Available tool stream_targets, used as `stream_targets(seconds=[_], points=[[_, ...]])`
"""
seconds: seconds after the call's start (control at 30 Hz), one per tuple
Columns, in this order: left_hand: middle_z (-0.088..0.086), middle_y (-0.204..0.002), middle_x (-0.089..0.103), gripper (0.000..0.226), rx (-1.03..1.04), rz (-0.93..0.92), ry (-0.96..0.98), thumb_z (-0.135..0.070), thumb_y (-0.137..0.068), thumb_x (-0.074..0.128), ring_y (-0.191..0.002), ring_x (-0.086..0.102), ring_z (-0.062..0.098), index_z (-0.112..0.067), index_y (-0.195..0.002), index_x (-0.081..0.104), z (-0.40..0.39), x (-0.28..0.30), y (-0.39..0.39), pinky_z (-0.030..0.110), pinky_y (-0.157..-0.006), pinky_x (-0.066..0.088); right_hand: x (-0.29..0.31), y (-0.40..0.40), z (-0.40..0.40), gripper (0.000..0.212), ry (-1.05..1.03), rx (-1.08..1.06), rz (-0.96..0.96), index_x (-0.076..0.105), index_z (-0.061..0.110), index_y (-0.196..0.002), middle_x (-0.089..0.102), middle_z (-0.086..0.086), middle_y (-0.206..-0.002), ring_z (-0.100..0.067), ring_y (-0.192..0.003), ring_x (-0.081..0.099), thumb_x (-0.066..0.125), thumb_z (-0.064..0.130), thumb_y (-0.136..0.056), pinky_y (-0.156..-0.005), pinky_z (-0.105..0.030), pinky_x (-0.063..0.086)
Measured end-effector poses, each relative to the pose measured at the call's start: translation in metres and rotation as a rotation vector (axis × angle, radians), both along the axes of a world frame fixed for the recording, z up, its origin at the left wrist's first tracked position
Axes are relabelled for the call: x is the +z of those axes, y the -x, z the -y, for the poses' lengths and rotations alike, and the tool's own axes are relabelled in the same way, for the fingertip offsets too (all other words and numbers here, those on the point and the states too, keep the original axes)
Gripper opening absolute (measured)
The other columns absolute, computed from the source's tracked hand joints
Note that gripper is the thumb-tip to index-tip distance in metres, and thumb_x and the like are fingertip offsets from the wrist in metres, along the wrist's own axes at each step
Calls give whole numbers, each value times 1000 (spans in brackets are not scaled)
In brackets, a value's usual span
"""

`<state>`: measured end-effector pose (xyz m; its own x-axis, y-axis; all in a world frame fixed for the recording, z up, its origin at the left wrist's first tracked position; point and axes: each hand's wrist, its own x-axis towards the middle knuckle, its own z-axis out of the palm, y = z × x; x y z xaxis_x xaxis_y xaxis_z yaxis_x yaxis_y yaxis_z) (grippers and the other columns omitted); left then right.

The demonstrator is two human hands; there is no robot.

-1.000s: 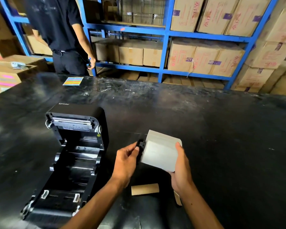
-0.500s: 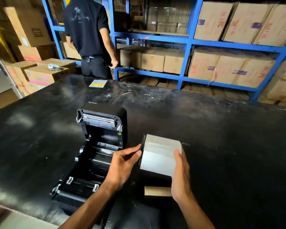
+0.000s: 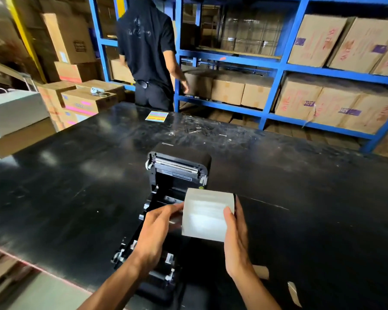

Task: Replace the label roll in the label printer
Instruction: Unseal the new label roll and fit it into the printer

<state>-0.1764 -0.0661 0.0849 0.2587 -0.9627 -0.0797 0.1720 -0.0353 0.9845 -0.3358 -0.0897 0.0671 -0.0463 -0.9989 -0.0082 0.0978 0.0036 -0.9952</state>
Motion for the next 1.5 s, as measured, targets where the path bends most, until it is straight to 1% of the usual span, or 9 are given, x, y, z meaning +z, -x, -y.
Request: stream_targets(seconds=[0.17,0.27,0.4,0.6,0.7,0.87,1.2,1.37,1.5], points=[[16,-75,67,34,33,-5,-55,-41,-70,77,-75,63,24,-8,-65,69,-2,-9,-50,53,-91,52,-12,-59,-5,49,19,4,-11,35,31,-141,54,12,-124,24,-88,56,48,20,-95,-66,0,45],[12,-79,68,37,-39,-29,-172,-34,-75,76,-75,61,26,2,-80,71,6,-18,-85,42,-75,51,-20,-90,-6,50,15,-26,-60,37,39,-137,51,8,-134,17,-101,57,55,29,-92,-74,-4,48],[16,-97,75,28,-185,-109,-311,-27,-85,69,-82,71,27,-3,-98,73,15,-27,-115,41,-74,61,-28,-117,-6,59,4,-43,-141,32,59,-128,39,8,-149,-8,-131,44,56,55,-74,-109,-38,42],[16,-95,76,23,-220,-227,-283,-19,-85,68,-82,72,22,0,-97,74,24,-42,-124,29,-68,62,-24,-118,5,57,-32,-14,-228,37,59,-129,39,12,-150,-6,-135,39,58,55,-77,-114,-42,34],[14,-97,77,18,-238,-198,-231,-17,-87,67,-87,73,23,-2,-94,75,28,-48,-125,29,-72,62,-23,-114,6,53,-82,6,-325,32,57,-133,19,13,-157,-6,-143,22,56,44,-87,-119,-36,20],[7,-99,78,22,-254,-87,-140,-12,-88,65,-95,73,24,-8,-108,73,38,-59,-127,22,-67,59,-38,-108,4,59,-178,6,-443,21,60,-136,-8,15,-159,-13,-147,4,52,47,-89,-119,-51,15],[-2,-91,79,17,-246,279,-167,-14,-87,67,-84,74,18,-16,-102,75,42,-76,-120,38,-84,60,-59,-94,5,62,-271,99,-436,16,53,-141,-3,22,-158,-8,-145,7,51,46,-91,-119,-43,15],[-4,-91,78,18,-242,444,-99,-17,-86,68,-85,71,5,-12,-101,76,36,-67,-119,31,-86,58,-61,-93,5,63,-274,126,-423,15,47,-143,-4,21,-158,-9,-145,8,51,40,-93,-117,-39,17],[-6,-77,69,14,-234,552,-53,-13,-86,67,-48,54,-13,0,-89,73,33,-65,-119,4,-53,41,-63,-92,2,63,-263,144,-438,12,48,-143,-6,23,-157,-8,-145,7,50,38,-94,-117,-39,17]])
